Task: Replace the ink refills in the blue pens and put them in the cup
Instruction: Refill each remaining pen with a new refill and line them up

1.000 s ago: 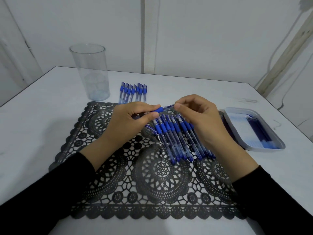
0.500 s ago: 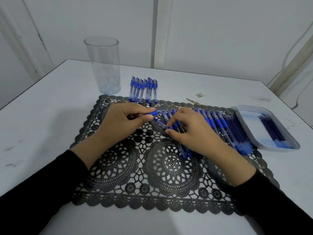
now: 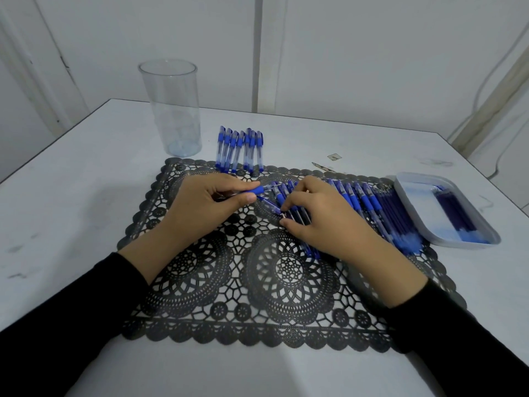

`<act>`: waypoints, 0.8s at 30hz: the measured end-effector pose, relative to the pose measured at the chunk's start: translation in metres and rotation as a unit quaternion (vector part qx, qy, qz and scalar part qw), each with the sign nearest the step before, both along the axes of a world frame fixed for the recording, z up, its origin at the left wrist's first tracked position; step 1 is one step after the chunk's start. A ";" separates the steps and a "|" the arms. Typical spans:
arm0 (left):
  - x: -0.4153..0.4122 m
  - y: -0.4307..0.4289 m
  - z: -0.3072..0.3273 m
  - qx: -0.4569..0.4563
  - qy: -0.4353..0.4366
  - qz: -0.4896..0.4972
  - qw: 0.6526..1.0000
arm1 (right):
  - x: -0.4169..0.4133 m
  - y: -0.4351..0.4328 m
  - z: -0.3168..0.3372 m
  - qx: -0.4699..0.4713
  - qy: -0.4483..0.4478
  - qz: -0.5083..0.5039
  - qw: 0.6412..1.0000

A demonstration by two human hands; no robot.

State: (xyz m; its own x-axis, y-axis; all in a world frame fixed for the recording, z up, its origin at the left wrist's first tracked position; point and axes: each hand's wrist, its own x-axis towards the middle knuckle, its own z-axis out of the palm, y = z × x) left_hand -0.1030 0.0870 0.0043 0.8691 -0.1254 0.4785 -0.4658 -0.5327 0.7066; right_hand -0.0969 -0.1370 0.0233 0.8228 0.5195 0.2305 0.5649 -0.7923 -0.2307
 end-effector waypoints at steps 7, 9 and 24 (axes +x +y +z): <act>-0.001 -0.001 0.000 -0.006 0.007 -0.006 1.000 | 0.000 0.000 -0.001 0.019 0.022 0.008 1.000; -0.001 -0.001 0.000 -0.007 0.004 -0.007 1.000 | -0.001 -0.001 0.000 0.025 0.042 0.005 0.999; 0.000 -0.001 0.000 -0.007 0.000 -0.008 1.000 | 0.000 -0.006 -0.002 0.040 0.086 -0.001 0.995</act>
State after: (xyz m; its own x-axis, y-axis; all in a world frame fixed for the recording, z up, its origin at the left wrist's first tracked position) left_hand -0.1031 0.0865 0.0042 0.8671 -0.1332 0.4799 -0.4742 -0.5154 0.7138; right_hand -0.0965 -0.1430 0.0217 0.8547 0.5033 0.1271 0.5099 -0.7682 -0.3871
